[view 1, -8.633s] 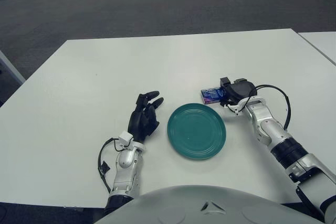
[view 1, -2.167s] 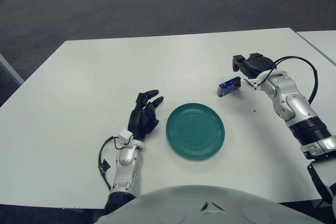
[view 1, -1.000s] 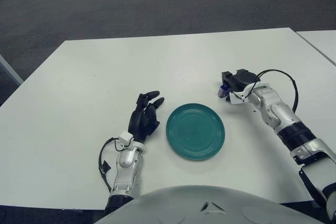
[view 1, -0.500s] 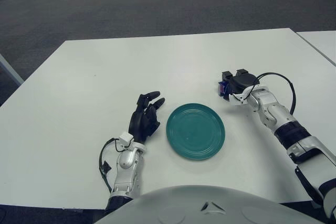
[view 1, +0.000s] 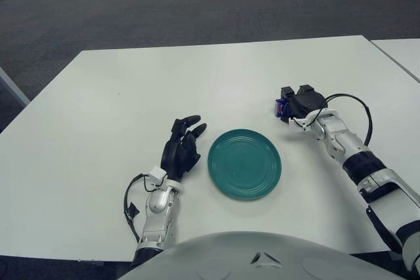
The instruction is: Put the gum into the plate.
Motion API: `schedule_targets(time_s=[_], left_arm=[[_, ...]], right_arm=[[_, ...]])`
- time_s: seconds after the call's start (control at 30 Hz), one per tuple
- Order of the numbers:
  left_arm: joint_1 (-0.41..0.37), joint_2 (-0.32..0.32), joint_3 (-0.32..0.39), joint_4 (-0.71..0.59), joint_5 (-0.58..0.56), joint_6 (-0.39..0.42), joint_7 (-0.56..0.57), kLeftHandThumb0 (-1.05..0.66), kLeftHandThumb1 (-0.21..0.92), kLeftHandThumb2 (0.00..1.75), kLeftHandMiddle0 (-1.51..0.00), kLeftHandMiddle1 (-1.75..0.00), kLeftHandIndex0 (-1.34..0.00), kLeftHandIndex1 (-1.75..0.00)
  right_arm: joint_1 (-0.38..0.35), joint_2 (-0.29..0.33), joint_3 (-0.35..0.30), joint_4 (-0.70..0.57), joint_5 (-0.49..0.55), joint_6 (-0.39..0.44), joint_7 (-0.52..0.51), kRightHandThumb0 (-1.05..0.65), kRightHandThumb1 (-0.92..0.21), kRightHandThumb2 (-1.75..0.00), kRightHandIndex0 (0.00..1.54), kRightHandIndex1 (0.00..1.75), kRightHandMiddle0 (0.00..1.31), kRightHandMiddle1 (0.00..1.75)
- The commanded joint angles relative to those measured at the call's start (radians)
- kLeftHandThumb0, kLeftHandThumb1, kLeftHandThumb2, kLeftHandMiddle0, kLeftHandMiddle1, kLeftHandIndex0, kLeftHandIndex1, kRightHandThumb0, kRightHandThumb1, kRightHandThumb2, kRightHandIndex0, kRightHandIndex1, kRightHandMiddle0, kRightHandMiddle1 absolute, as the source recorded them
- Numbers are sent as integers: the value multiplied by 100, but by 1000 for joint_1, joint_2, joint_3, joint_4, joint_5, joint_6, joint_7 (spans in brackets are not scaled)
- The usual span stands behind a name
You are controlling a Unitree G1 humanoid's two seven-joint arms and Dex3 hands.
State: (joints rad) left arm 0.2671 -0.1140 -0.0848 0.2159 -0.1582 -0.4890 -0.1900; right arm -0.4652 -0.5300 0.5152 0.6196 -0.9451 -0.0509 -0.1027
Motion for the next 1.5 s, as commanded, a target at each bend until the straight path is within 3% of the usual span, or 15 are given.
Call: schedule_targets(time_s=[0.0,0.17,0.33,0.63,1.47], left_arm=[[62,-40,-2,61,-23,13,6,-89,92,87,-40,-58,-12,-108],[60,-37,0,58,-19,28,15,-90,92,87,-40,-58,-13,-109],[58,-35,2,59,-16,25,17,-91,92,87,-41,-59,-14,-109],[57,-30,3,54,-24,30,9,-91,92,88,-41,-59,-12,-109],[47,-27,14,63,-57,43,5,-91,92,86,-40,-59,-14,-110]], right_arm=[[40,17,21,45,1,-16,-46,-41,-75,-73,48,114,29,171],[31,22,28,79,5,-42,-111,-40,-66,-87,56,155,36,174],[23,32,24,124,32,-93,-159,-41,-61,-94,67,171,40,175],[3,32,32,195,63,-203,-219,-43,-49,-111,102,175,49,175],[-25,47,27,263,102,-245,-232,-45,-42,-119,114,175,53,175]])
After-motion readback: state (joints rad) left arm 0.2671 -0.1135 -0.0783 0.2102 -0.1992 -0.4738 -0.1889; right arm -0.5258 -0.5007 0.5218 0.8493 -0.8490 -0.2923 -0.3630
